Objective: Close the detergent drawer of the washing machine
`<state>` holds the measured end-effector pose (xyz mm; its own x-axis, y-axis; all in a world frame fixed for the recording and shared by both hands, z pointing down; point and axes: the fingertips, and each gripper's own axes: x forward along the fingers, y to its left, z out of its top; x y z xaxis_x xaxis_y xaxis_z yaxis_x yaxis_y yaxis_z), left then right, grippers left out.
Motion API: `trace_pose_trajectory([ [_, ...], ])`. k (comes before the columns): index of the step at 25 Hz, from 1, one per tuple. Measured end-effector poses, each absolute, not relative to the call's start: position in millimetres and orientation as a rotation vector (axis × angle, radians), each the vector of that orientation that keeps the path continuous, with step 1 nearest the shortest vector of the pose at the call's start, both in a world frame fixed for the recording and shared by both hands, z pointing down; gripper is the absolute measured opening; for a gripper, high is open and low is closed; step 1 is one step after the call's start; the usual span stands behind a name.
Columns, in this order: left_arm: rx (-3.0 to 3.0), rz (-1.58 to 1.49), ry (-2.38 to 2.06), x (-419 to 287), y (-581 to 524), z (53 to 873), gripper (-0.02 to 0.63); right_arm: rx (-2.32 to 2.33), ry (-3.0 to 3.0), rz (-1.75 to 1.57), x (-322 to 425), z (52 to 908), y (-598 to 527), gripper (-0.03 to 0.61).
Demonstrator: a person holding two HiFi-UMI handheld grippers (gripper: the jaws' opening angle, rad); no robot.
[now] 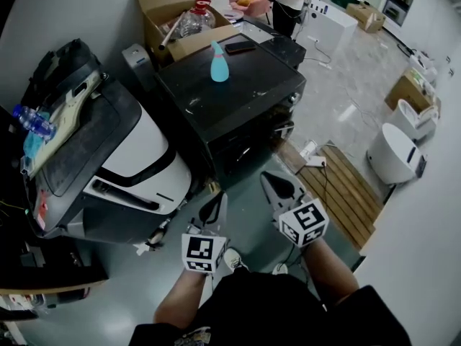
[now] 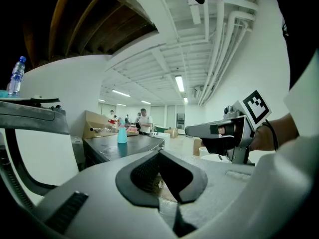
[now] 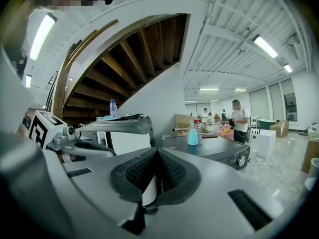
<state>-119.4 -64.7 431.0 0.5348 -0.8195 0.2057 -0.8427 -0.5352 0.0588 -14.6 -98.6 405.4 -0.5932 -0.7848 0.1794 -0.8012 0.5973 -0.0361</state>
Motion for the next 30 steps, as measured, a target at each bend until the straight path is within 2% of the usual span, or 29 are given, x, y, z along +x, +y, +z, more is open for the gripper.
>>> trace_pose_trajectory([
  [17,2.549,0.209,-1.5,17,53,428,0.003,1.223,-2.775,0.221,110,405,15,-0.003],
  [30,2.482,0.231,-1.523,62,110,438,0.003,1.129,-2.817,0.284,150,419,65,-0.003],
])
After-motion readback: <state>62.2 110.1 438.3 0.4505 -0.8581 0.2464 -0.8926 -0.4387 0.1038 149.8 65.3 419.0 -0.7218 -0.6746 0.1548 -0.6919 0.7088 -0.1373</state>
